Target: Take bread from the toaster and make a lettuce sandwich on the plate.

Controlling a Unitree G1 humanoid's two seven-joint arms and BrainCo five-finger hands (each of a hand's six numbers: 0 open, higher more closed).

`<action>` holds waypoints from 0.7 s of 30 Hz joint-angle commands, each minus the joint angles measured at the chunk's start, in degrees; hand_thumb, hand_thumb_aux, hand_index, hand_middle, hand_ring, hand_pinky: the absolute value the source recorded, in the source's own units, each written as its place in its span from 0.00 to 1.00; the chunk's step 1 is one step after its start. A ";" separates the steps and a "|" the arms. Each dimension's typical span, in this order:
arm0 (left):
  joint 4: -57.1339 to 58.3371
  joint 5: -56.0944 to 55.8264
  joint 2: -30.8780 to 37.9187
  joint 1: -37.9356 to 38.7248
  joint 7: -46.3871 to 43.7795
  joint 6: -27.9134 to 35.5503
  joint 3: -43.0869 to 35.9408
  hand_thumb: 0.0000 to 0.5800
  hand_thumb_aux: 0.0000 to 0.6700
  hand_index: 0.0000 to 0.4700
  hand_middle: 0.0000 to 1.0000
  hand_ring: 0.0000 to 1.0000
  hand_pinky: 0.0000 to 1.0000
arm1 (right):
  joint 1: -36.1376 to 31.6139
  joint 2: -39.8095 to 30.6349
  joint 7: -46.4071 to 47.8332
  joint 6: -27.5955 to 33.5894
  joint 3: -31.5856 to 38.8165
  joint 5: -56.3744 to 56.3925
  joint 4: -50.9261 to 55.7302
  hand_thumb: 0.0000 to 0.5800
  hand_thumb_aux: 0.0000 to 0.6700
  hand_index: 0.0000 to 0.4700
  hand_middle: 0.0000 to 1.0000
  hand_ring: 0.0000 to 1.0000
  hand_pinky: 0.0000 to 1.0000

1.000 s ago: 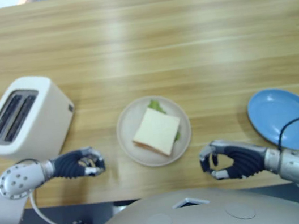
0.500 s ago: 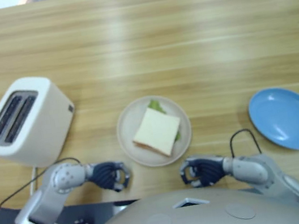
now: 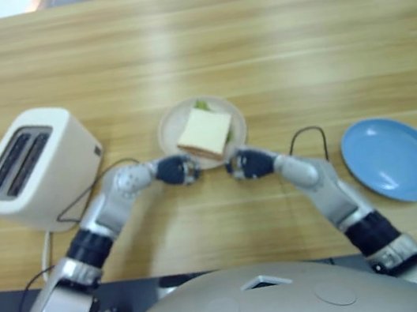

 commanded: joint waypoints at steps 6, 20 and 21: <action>6.65 -2.97 -6.10 -5.58 10.34 5.04 7.46 0.99 0.93 0.91 1.00 1.00 1.00 | -3.37 4.41 -12.49 0.59 -9.00 3.92 5.39 1.00 1.00 0.98 1.00 1.00 1.00; -27.77 -25.27 -14.72 7.07 16.21 20.44 25.77 0.00 0.00 0.00 0.00 0.00 0.00 | 6.22 13.67 -15.18 9.04 -24.40 26.85 -20.29 0.00 0.00 0.00 0.00 0.00 0.00; -29.88 -30.55 -17.54 7.86 17.44 26.19 28.09 0.00 0.00 0.00 0.00 0.00 0.00 | 7.99 15.31 -16.49 10.70 -25.66 27.89 -22.18 0.00 0.00 0.00 0.00 0.00 0.00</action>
